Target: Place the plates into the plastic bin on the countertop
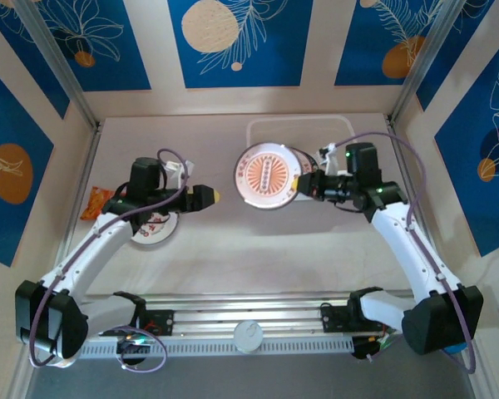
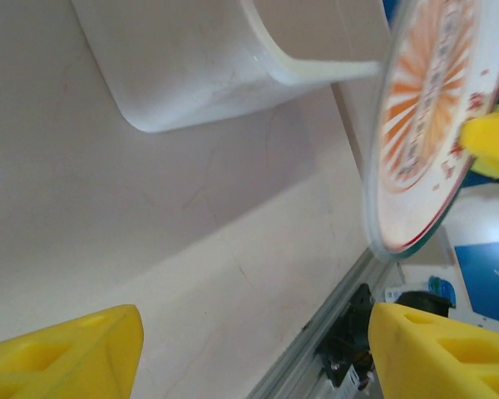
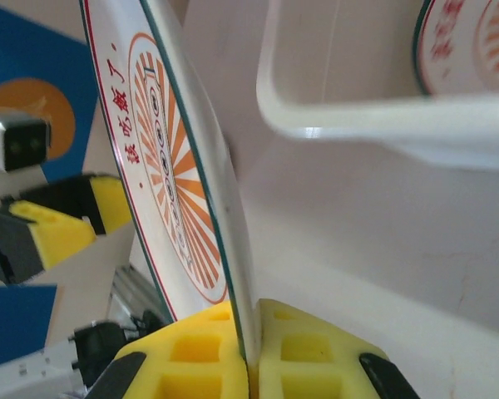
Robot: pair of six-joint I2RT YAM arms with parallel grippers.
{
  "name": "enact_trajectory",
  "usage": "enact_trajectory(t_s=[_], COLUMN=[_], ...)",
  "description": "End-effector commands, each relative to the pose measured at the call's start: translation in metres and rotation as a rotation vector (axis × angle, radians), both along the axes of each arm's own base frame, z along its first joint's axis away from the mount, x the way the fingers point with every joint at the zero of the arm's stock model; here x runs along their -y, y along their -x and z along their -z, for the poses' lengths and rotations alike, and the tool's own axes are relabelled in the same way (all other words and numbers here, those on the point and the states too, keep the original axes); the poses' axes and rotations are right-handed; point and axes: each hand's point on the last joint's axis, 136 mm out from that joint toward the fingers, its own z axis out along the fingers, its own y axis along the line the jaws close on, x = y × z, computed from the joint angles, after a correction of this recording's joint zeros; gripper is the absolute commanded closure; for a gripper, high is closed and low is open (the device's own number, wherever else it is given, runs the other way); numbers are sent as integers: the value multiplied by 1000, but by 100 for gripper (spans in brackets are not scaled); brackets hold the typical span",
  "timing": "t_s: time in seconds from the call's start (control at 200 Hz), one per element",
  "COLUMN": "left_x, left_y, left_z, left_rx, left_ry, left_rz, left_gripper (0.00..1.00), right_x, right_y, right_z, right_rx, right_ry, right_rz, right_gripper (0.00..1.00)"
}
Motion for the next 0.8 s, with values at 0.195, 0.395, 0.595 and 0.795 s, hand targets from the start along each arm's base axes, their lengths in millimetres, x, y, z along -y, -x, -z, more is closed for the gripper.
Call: enact_trajectory(t_s=[0.195, 0.395, 0.595, 0.795], left_x=[-26, -39, -50, -57], left_y=[-28, -31, -39, -50], left_z=[12, 31, 48, 51], left_rx=[-30, -76, -116, -119], left_ry=[-65, -103, -159, -174], left_rz=[-83, -131, -160, -194], left_gripper=[27, 26, 26, 26], right_x=[38, 51, 57, 60], right_y=[-61, -107, -142, -163], right_z=[-45, -33, -9, 22], right_rx=[76, 18, -30, -92], right_ry=[7, -20, -13, -5], right_rz=[22, 26, 25, 16], right_gripper=[95, 95, 95, 95])
